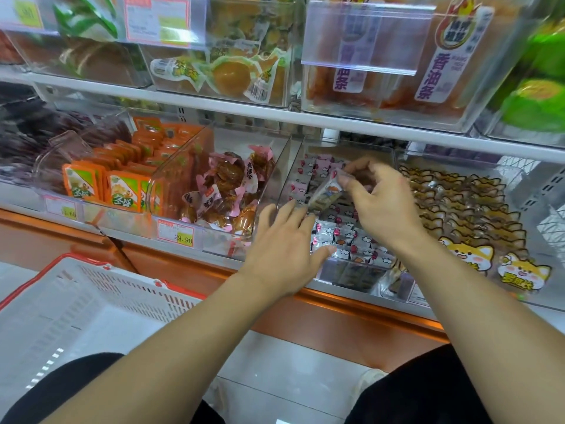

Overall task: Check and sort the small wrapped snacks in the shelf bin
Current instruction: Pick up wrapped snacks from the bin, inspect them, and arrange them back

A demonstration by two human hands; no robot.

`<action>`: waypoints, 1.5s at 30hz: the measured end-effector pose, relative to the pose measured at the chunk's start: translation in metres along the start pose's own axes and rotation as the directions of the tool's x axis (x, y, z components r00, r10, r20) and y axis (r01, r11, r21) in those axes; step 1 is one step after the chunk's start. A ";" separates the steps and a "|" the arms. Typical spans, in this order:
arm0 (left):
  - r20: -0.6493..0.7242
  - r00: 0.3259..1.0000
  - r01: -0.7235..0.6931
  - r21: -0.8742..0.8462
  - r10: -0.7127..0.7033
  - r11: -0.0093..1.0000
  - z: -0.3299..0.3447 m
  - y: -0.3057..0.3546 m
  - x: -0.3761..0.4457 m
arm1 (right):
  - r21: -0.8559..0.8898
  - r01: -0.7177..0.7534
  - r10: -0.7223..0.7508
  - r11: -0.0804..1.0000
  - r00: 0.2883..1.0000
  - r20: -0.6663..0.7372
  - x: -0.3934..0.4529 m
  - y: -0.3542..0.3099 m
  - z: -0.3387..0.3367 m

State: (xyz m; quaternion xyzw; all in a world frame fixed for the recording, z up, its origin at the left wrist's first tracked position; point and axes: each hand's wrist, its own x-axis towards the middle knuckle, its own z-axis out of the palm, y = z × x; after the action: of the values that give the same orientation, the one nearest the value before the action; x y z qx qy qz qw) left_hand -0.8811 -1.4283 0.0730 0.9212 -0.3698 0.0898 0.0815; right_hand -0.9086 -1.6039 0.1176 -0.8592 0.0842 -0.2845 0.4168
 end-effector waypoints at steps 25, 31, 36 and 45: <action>0.215 0.974 0.044 0.117 -0.068 0.992 -0.002 0.005 -0.012 | -0.471 0.138 0.171 0.871 0.814 0.555 0.015 0.009 0.026; 0.151 0.988 0.030 0.069 -0.040 0.997 -0.001 0.005 -0.005 | -0.488 -0.011 0.185 0.873 0.932 0.311 0.027 0.022 0.011; 0.262 0.965 -0.014 0.096 -0.012 0.995 0.003 0.006 0.003 | -0.536 0.059 0.185 0.842 0.902 0.390 0.024 0.025 0.012; 0.316 0.947 0.016 0.109 -0.050 0.994 0.003 0.009 0.003 | -0.484 -0.003 0.193 0.875 0.920 0.341 0.017 0.017 0.018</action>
State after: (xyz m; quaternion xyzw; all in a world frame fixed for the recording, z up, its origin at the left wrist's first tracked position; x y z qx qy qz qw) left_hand -0.8845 -1.4375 0.0718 0.9327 -0.3573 -0.0421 -0.0261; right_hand -0.8830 -1.6091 0.1033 -0.9678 0.1133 -0.0617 0.2161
